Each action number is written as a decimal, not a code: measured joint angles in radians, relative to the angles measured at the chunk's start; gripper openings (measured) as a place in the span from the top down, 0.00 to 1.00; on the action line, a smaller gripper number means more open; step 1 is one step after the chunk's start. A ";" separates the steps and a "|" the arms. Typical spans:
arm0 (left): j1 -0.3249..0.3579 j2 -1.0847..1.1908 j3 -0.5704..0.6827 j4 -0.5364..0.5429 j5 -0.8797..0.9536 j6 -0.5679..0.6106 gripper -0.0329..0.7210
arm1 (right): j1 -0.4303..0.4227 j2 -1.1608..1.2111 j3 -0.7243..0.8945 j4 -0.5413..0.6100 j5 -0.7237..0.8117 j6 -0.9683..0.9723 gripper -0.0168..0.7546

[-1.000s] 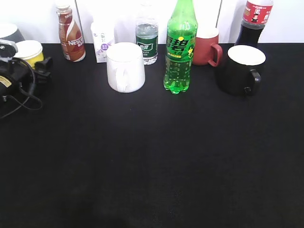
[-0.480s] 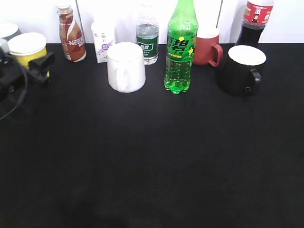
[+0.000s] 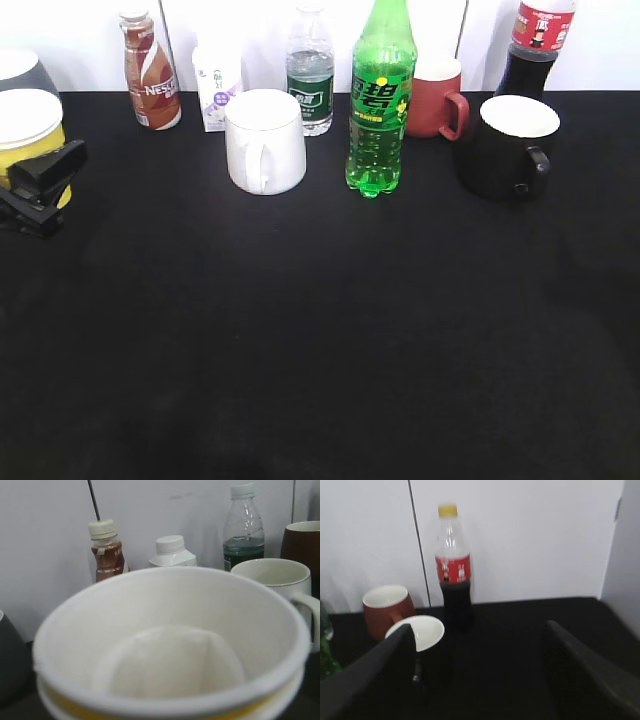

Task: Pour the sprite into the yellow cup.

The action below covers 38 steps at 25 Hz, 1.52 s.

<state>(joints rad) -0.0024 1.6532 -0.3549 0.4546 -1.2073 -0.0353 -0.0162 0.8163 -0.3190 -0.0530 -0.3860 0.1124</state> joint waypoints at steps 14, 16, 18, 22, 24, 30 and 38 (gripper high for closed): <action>0.000 0.000 0.000 0.004 0.001 0.000 0.35 | 0.737 0.888 -0.213 0.650 -0.598 -0.345 0.22; 0.000 0.000 0.000 0.004 0.001 0.000 0.35 | 0.737 0.981 -0.275 0.656 -0.646 -0.321 0.18; 0.000 0.000 0.000 0.004 0.000 0.000 0.35 | 0.737 1.052 -0.361 0.656 -0.646 -0.318 0.12; 0.000 0.000 0.000 0.004 0.000 0.000 0.35 | 0.727 1.169 -0.501 0.656 -0.622 -0.318 0.11; 0.000 0.000 0.000 0.004 0.000 0.000 0.35 | 0.707 1.200 -0.545 0.654 -0.598 -0.318 0.11; 0.000 0.000 0.000 0.004 0.001 0.000 0.35 | 0.696 1.279 -0.630 0.640 -0.589 -0.318 0.11; 0.000 0.000 0.000 0.004 0.001 0.000 0.35 | 0.691 1.377 -0.757 0.634 -0.586 -0.318 0.12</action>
<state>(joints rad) -0.0024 1.6532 -0.3549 0.4586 -1.2065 -0.0353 0.6751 2.1928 -1.0761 0.5811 -0.9717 -0.2055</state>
